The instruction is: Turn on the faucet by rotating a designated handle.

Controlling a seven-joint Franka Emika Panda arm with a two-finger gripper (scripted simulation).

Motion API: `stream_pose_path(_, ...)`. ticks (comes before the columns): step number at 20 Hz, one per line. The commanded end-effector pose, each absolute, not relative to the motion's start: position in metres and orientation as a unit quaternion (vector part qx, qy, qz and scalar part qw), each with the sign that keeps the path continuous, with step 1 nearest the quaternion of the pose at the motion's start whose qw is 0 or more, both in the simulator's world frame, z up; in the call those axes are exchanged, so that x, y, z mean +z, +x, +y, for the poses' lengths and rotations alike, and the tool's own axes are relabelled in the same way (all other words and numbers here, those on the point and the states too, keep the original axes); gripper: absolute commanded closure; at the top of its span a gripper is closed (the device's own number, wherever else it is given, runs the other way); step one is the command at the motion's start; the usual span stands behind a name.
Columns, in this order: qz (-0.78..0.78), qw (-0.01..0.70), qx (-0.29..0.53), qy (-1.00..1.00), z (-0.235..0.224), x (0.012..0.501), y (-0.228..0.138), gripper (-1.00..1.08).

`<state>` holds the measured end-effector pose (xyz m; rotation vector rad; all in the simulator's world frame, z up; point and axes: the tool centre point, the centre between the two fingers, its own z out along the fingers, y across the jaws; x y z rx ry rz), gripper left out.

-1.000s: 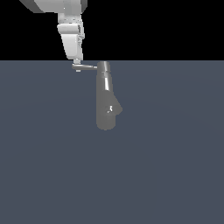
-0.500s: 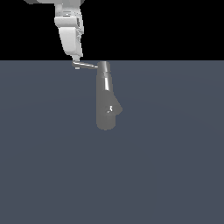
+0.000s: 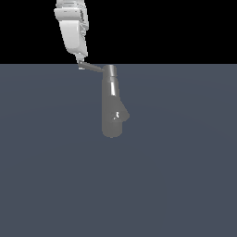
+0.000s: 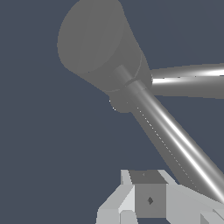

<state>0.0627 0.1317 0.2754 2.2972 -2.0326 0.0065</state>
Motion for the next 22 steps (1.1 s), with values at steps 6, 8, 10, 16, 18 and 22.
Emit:
stream_pose_path(6, -0.660, 0.038, 0.001, 0.750, 0.123, 0.280, 0.051, 1.08)
stream_pose_path(8, -0.660, 0.038, 0.000, 0.750, 0.118, 0.282, 0.047, 1.08)
stream_pose_path(10, -0.660, 0.038, 0.000, 0.750, 0.113, 0.284, 0.043, 1.08)
stream_pose_path(16, -0.660, 0.039, -0.001, 0.751, 0.097, 0.290, 0.030, 1.08)
stream_pose_path(18, -0.660, 0.039, -0.001, 0.751, 0.092, 0.292, 0.026, 1.08)
stream_pose_path(22, -0.659, 0.040, -0.001, 0.751, 0.081, 0.297, 0.017, 1.08)
